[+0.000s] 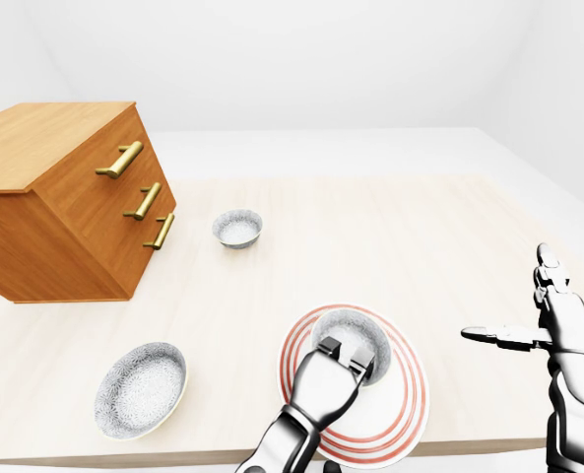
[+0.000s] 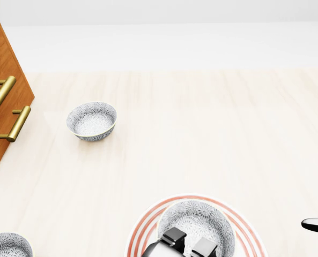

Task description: Put the bowl in the middle on the plate.

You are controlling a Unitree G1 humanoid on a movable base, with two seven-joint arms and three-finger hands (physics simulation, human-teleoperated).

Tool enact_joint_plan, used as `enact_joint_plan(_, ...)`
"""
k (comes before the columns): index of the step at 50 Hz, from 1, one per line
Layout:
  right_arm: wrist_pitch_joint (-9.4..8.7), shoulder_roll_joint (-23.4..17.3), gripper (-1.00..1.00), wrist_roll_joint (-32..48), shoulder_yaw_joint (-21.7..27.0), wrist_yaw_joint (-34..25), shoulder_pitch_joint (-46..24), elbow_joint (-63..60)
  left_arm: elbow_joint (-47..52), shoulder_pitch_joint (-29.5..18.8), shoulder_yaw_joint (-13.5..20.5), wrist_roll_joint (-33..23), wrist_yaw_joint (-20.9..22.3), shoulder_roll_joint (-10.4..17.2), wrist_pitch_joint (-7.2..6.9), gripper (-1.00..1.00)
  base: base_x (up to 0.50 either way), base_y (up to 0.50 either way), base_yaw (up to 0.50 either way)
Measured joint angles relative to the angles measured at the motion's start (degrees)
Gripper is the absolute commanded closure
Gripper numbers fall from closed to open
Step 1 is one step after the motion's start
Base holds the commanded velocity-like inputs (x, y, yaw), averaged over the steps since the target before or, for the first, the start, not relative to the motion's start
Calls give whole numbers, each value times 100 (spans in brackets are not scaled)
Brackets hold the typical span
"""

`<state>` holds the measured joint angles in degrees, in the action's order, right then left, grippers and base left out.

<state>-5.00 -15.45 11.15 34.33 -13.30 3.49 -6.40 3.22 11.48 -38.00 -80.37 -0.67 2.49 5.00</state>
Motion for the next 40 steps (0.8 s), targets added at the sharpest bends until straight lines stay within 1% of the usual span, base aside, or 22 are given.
enact_joint_plan(1, 3, -1, -100, 1, -1, 3, -2, 10, -2, 2, 11, 45, 13, -1, 0, -29, 0, 0, 0)
enact_joint_plan(2, 6, -2, -100, 1, -3, 7, -3, 21, -4, 7, 22, 86, 31, 2, 0, -100, 0, 0, 0)
enact_joint_plan(6, 7, -6, -100, 4, -10, 18, -7, 48, 39, 50, 47, 242, 183, 27, 0, -100, 0, 0, 0)
enact_joint_plan(14, 11, -15, -100, 8, -25, 40, -16, 85, 241, 44, 94, 489, 325, 41, -48, -100, 0, 0, 0)
enact_joint_plan(33, 0, -35, -100, 6, -32, 60, -30, 110, 673, 118, 104, 694, 826, 135, -251, -100, 0, 0, 0)
enact_joint_plan(40, 0, -29, -100, 10, -22, 45, -23, 61, 986, 169, 188, 773, 1185, 205, -328, -100, 0, 0, 0)
